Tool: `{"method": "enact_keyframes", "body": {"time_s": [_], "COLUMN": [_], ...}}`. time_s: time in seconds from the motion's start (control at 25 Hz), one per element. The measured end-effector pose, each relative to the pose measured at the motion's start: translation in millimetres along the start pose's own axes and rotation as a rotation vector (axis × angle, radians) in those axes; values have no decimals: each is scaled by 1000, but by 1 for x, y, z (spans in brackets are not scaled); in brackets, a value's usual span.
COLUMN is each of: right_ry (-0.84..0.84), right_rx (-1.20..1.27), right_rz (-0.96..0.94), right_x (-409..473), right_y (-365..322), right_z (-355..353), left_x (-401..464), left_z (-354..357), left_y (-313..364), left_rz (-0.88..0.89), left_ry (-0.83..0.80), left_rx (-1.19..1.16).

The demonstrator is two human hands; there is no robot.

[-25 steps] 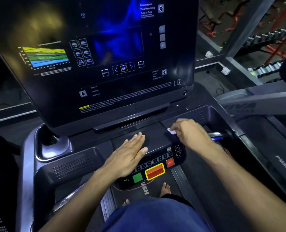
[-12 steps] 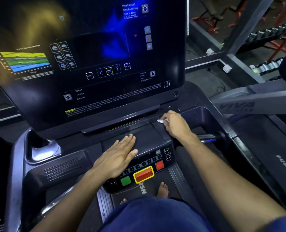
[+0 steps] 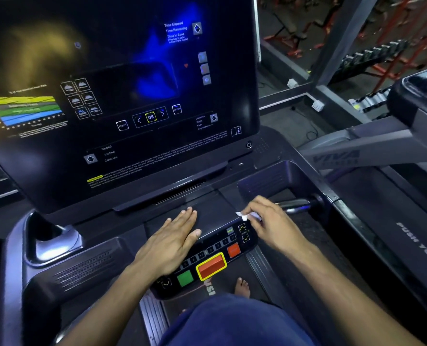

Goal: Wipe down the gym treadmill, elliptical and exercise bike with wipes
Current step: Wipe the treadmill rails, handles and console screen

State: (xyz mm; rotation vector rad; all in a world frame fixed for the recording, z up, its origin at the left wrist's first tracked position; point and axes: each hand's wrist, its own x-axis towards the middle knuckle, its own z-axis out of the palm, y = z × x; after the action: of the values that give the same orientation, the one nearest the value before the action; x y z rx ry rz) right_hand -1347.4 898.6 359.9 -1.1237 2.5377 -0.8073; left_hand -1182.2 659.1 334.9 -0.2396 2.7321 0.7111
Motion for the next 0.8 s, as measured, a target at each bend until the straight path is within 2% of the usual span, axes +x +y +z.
{"method": "enact_keyframes", "body": {"time_s": [0.12,0.4,0.64,0.8], "right_ry": [-75,132,214,359], "right_rx": [5,410,376,379], "right_rz": [84,297,304,340], "right_x": [-19,-78,-113,-150], "right_y": [1,-29,-51,-45], "right_z": [2,10,1,-17], "left_x": [-1,-9,-14,-22], "left_z": [-2,-7,-2,16], "left_y": [-1,0,17,60], "left_rz": [6,86,139,289], "left_ry": [1,85,151,155], "left_rx": [-36,-132,-220,-207]}}
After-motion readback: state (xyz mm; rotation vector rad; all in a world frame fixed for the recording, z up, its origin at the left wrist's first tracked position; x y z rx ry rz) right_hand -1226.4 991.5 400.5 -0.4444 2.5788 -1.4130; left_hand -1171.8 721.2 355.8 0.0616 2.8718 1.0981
